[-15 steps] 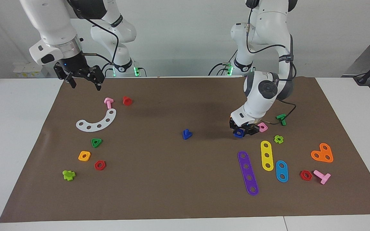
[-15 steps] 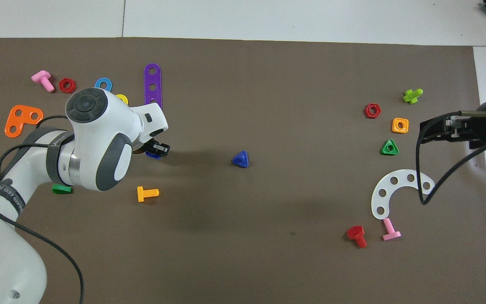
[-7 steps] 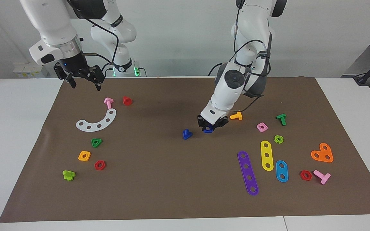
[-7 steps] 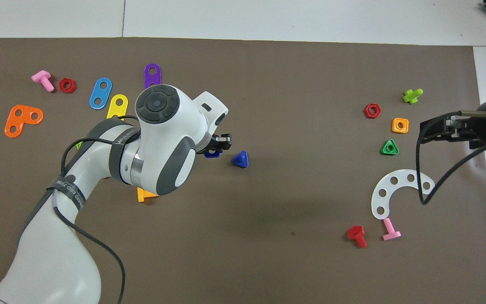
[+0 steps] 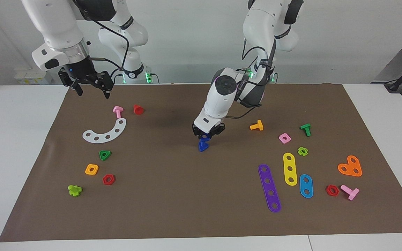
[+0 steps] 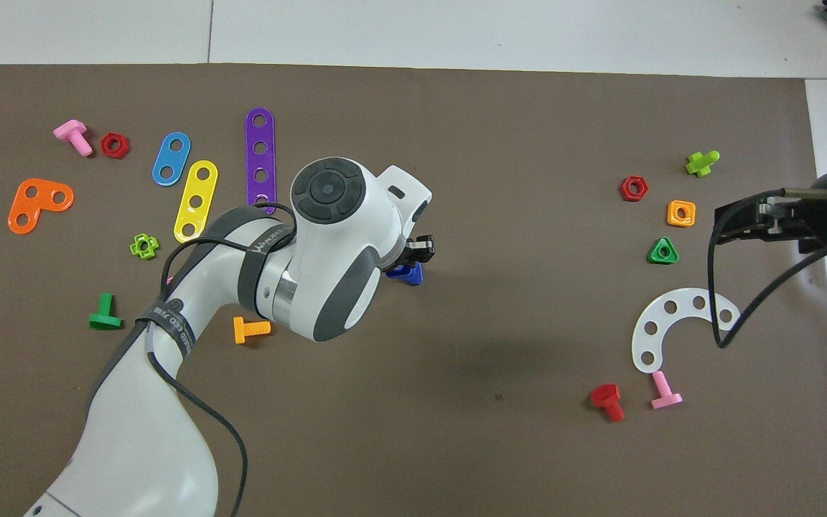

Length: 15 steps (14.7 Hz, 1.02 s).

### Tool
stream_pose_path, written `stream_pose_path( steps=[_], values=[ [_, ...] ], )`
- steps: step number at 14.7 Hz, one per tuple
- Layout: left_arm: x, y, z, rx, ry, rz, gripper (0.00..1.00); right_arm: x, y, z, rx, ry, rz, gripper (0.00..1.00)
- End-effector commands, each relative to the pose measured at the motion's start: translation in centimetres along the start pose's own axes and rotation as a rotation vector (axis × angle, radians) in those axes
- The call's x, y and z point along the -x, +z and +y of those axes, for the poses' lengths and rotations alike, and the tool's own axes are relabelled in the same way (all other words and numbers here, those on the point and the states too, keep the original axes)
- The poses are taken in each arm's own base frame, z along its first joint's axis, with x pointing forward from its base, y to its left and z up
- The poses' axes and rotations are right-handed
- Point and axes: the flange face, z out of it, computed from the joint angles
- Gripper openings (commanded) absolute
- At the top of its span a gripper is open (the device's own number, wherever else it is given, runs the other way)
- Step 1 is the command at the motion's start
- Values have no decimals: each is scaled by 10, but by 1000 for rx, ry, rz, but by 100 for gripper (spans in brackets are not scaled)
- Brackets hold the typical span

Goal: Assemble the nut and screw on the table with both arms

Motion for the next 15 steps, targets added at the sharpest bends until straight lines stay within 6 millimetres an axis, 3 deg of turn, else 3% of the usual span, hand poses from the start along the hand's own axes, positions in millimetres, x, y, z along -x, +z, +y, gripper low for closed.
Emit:
stream_pose_path(
  steps=[1, 14, 15],
  values=[
    [-4, 6, 7, 20, -28, 11, 0, 5, -1, 3, -18, -20, -7, 100],
    [6, 45, -8, -10, -15, 50, 0, 5, -1, 3, -18, -20, -7, 100],
    [4, 43, -8, -4, -15, 61, 46, 5, -1, 3, -18, -20, -7, 100]
  ],
)
